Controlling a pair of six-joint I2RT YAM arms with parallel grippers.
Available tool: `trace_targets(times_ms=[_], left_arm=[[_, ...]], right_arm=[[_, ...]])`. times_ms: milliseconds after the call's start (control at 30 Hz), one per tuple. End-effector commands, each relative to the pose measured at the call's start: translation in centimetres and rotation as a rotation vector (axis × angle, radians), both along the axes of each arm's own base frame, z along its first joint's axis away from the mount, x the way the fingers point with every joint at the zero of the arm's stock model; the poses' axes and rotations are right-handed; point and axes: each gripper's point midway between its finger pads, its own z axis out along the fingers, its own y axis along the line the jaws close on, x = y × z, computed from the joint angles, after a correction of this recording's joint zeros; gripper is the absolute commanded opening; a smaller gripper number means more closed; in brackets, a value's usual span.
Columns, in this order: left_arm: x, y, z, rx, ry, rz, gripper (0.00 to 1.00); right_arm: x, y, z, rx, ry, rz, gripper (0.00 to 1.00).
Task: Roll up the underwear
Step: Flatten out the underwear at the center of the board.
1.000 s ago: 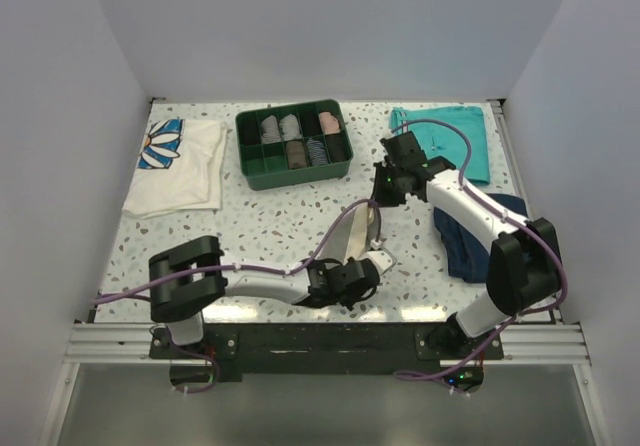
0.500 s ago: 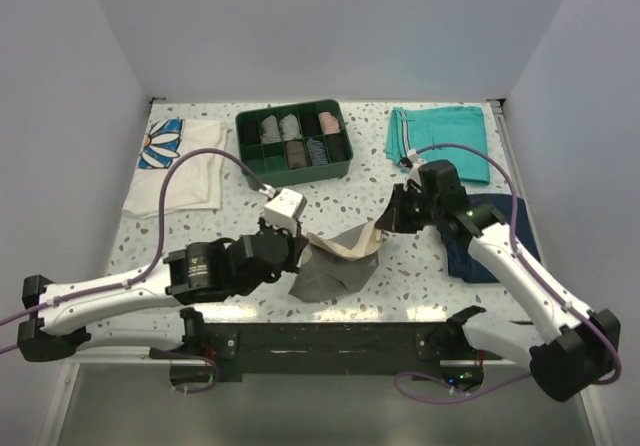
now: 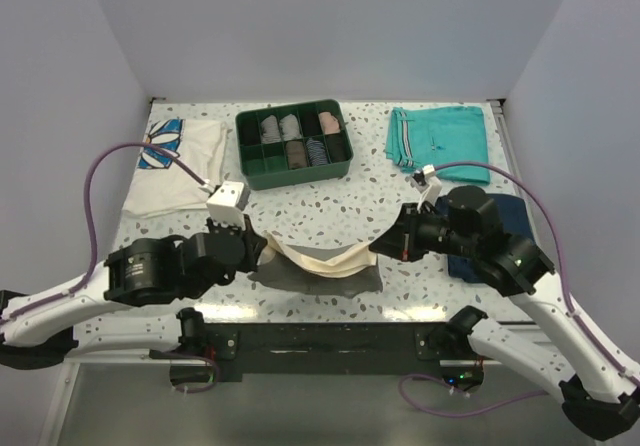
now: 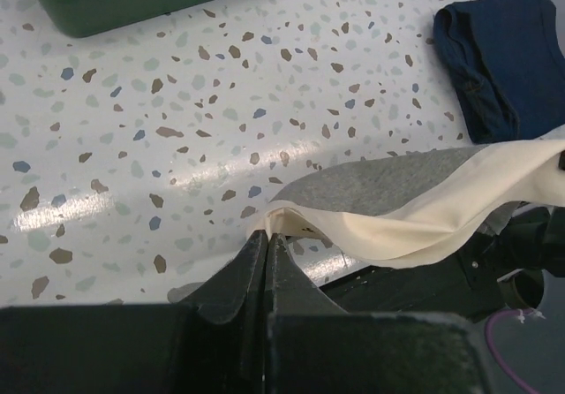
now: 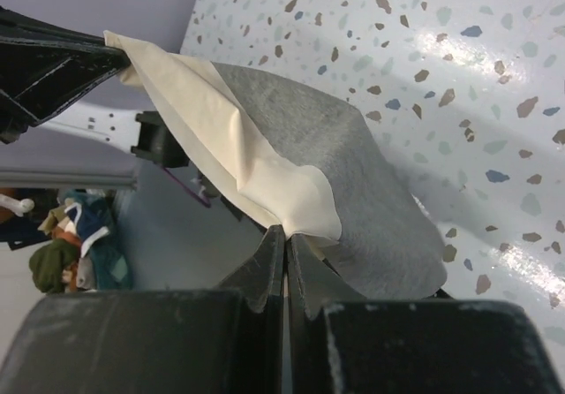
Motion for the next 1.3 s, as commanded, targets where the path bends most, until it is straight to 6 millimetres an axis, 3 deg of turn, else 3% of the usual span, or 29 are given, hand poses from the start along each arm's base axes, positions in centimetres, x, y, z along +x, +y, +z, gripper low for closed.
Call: trace_targets(times_ms=[0,133,200,267,433,500,533,567,633,700,733,867,933,967,1267], left_arm=[[-0.3,1.1,2.8,-0.06,0.003,0.025,0.0],[-0.2,1.1,3.6,-0.074,0.006,0.038,0.0],[0.0,1.2,3.0,-0.054,0.004,0.057,0.0],[0.3,1.0,1.6,-0.011,0.014,0.077,0.0],[1.8,0.7,-2.2,0.134,0.025,0.145,0.0],[3.7,0.5,-3.2,0.132,0.047,0.172,0.0],[4.5,1.0,-4.8,0.193,0.05,0.153,0.0],[6.6,1.1,-4.5,0.139,0.032,0.201,0.0],[7.9,0.9,-5.4,0.14,0.024,0.162,0.0],[10.2,0.8,-5.0,0.094,-0.006,0.178,0.0],[11.8,1.8,-5.9,0.131,0.008,0.208,0.0],[15.5,1.3,-7.0,0.125,-0.006,0.2,0.0],[16.8,1.1,-8.6,0.131,0.014,0.182,0.0],[17.6,0.9,-8.6,0.116,0.004,0.181,0.0],[22.2,1.4,-12.7,0.122,0.011,0.194,0.0]], right_arm=[[-2.5,0.3,4.5,0.115,-0.007,0.073,0.0],[-2.0,0.1,4.7,0.103,-0.024,0.05,0.0],[-0.9,0.0,2.8,0.043,0.015,0.007,0.0],[1.0,-0.1,0.5,-0.049,0.05,-0.055,0.0],[4.0,-0.1,-2.8,-0.207,0.071,-0.099,0.0],[5.6,0.2,-3.6,-0.255,0.069,-0.121,0.0],[6.1,0.2,-4.0,-0.272,0.062,-0.124,0.0],[6.8,0.3,-4.2,-0.289,0.062,-0.135,0.0],[8.3,0.4,-5.2,-0.315,0.078,-0.147,0.0],[9.9,0.0,-5.8,-0.311,0.089,-0.176,0.0],[10.6,0.0,-6.8,-0.324,0.109,-0.179,0.0],[13.7,-0.9,-9.8,-0.326,0.178,-0.216,0.01],[14.9,-0.3,-10.4,-0.283,0.188,-0.196,0.01],[15.6,-0.3,-11.8,-0.291,0.22,-0.194,0.01],[22.4,-2.0,-15.9,-0.229,0.297,-0.235,0.02]])
